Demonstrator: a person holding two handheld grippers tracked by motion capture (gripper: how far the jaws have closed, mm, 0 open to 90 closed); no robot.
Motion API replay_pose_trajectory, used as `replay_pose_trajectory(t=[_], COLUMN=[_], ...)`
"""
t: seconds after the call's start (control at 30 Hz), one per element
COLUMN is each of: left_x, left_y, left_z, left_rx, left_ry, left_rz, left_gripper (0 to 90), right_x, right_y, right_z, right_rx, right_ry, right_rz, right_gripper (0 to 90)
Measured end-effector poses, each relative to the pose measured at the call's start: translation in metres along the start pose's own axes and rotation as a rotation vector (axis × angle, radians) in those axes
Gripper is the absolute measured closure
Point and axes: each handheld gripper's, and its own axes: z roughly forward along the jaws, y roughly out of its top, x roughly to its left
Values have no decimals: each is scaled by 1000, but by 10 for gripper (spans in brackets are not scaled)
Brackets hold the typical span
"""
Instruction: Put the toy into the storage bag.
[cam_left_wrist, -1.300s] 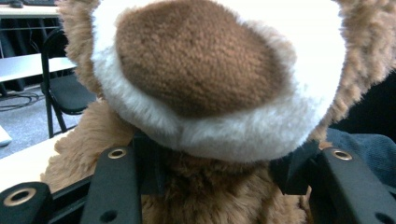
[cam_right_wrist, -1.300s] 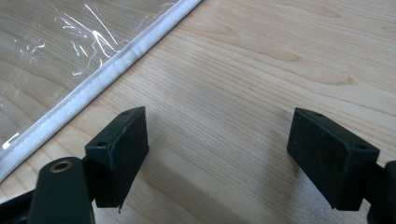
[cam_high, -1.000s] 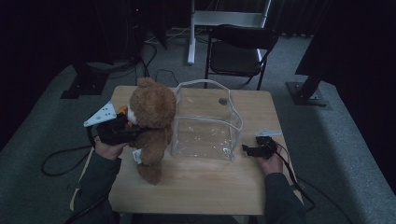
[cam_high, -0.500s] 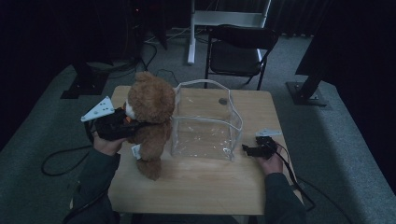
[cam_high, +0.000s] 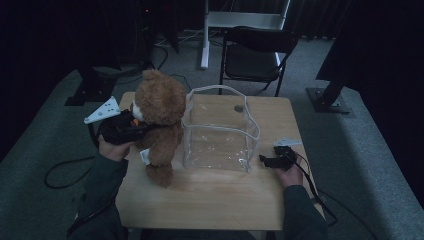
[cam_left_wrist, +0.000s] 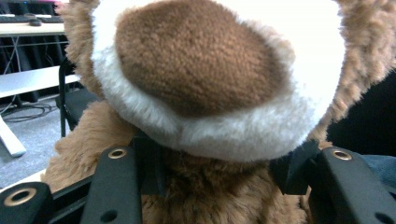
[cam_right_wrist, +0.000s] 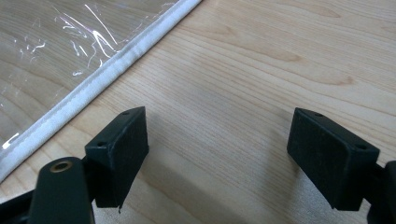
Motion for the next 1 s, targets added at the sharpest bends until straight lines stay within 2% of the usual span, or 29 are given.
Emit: replay_pose_trajectory(t=[0.3, 1.0], left_x=[4, 18], left_y=[10, 22], left_z=[-1, 3], left_rx=[-10, 10], left_ry=[18, 71], left_rz=[1, -9], left_gripper=[471, 472], right_x=[0, 0], right_y=[0, 0], right_z=[0, 0], right_rx=[0, 0], right_ry=[0, 0], right_rz=[0, 0], right_gripper=[196, 196])
